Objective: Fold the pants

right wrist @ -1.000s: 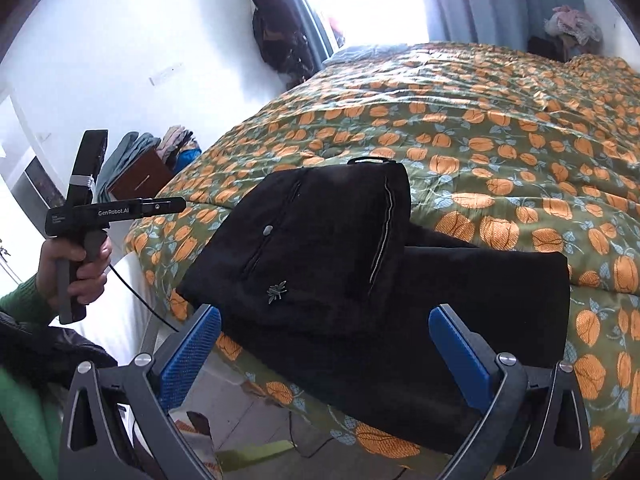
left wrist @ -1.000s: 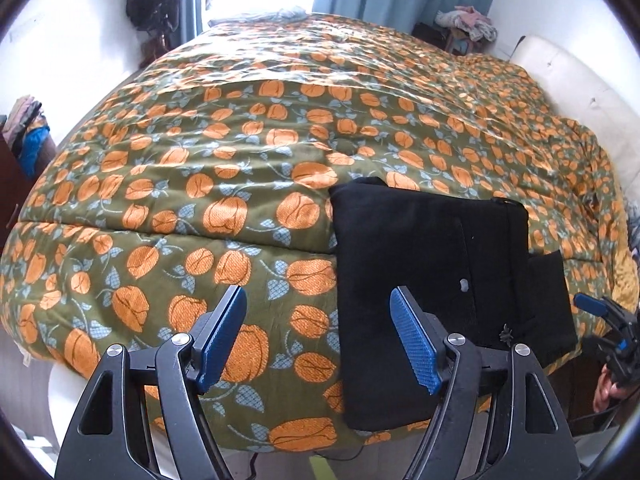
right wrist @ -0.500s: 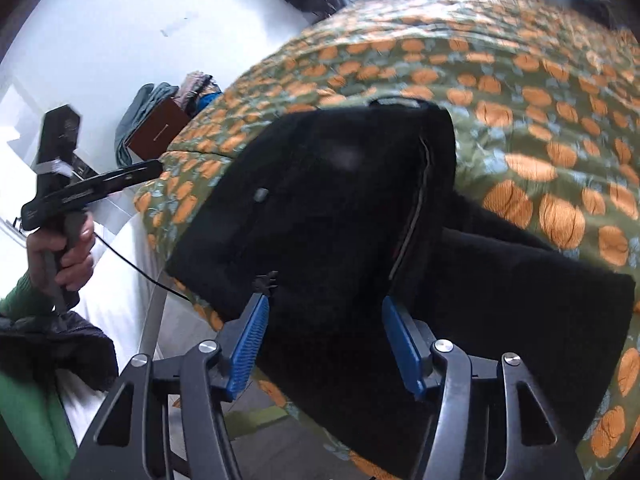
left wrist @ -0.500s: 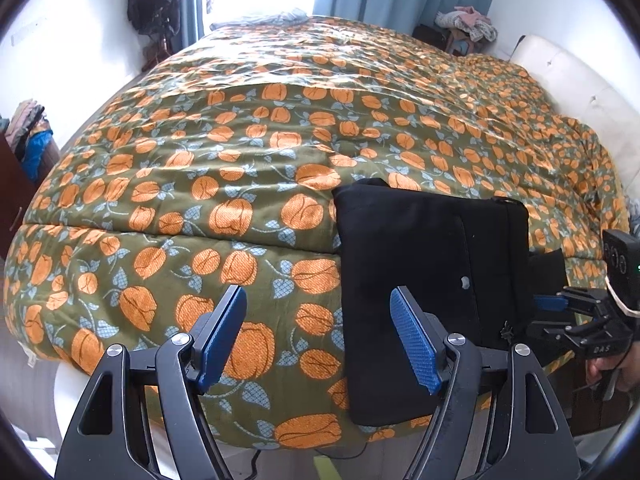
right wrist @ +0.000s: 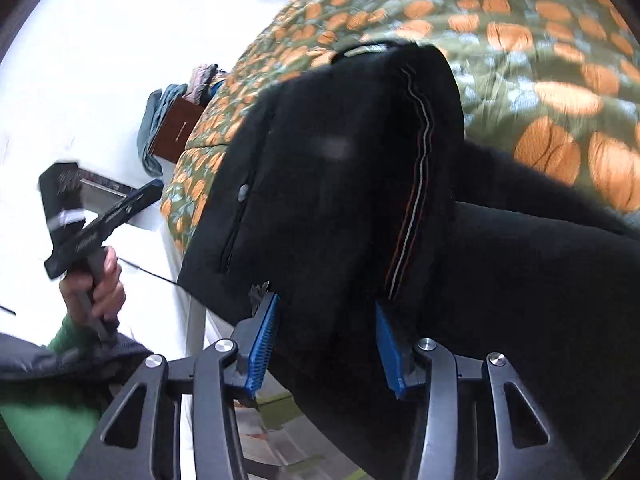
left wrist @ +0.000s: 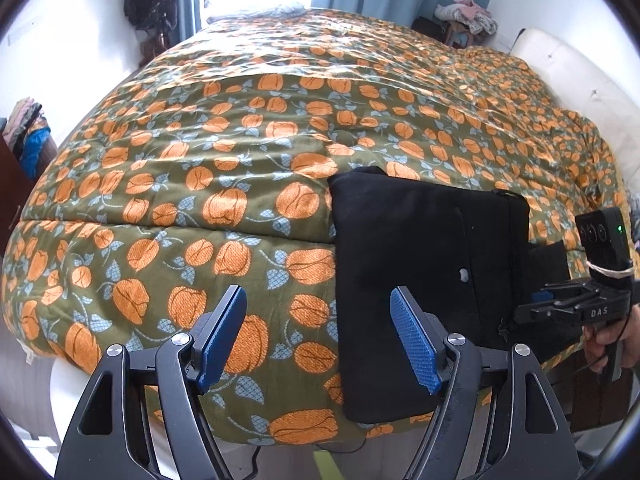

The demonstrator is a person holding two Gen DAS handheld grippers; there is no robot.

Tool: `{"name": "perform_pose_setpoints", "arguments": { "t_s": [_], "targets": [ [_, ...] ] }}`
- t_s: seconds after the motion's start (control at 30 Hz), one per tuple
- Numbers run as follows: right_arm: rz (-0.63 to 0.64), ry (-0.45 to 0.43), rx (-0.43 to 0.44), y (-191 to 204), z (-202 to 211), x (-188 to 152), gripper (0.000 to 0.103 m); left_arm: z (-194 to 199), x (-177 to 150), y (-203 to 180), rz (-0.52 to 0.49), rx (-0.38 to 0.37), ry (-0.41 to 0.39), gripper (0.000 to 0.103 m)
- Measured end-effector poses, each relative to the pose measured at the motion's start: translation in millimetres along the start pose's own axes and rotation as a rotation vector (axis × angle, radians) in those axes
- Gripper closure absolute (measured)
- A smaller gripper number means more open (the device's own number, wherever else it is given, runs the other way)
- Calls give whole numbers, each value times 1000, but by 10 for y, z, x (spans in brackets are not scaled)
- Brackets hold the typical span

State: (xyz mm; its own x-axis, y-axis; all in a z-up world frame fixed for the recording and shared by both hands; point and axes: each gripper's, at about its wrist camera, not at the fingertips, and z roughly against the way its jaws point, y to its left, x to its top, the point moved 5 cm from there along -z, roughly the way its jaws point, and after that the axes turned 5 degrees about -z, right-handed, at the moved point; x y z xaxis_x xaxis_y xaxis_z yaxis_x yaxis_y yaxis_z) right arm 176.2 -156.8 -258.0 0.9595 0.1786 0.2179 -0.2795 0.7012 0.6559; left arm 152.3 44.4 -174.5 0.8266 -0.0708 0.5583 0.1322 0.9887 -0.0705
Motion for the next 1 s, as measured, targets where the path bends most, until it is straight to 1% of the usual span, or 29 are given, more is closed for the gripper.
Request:
{"name": "perform_pose_setpoints", "arguments": {
  "t_s": [0.03, 0.07, 0.1, 0.13, 0.23, 0.33, 0.43, 0.5, 0.6, 0.67, 0.77, 0.9, 0.93, 0.97, 1.0],
  "targets": [
    [-8, 4, 13, 27, -8, 0, 71, 19, 3, -8, -6, 3, -3, 27],
    [-19, -6, 18, 59, 10, 7, 76, 35, 11, -5, -9, 6, -6, 27],
    [-29, -25, 42, 101, 69, 15, 83, 51, 16, -1, -9, 9, -10, 27],
    [-34, -52, 72, 152, 163, 35, 84, 79, 27, 17, -8, 14, -17, 27],
    [-48, -189, 183, 342, 666, 58, 86, 133, 45, 59, 3, 15, -28, 27],
    [-69, -285, 232, 400, 1085, 12, 92, 157, 62, 75, 14, 7, -32, 27],
    [-70, -343, 227, 426, 1419, -150, 93, 172, 71, 36, 17, -9, -37, 27],
    [-86, -360, 223, 383, 1522, -262, 94, 168, 69, -18, 11, -21, -37, 27],
    [-129, -367, 201, 214, 1595, -434, 94, 155, 56, -145, -17, -36, -29, 27],
    [-186, -377, 192, -37, 1669, -603, 94, 161, 46, -223, -34, -44, -28, 27],
    [-255, -404, 151, -397, 1767, -773, 94, 174, 27, -380, -77, -59, -26, 27],
    [-358, -458, 108, -862, 1877, -951, 95, 166, 21, -581, -126, -79, -19, 27],
    [-387, -472, 110, -983, 1884, -987, 95, 163, 21, -621, -135, -83, -18, 27],
    [-403, -480, 112, -1052, 1880, -1003, 95, 159, 19, -673, -146, -88, -17, 27],
    [-412, -483, 90, -1133, 1853, -1022, 95, 153, 18, -712, -155, -92, -16, 27]
  ]
}}
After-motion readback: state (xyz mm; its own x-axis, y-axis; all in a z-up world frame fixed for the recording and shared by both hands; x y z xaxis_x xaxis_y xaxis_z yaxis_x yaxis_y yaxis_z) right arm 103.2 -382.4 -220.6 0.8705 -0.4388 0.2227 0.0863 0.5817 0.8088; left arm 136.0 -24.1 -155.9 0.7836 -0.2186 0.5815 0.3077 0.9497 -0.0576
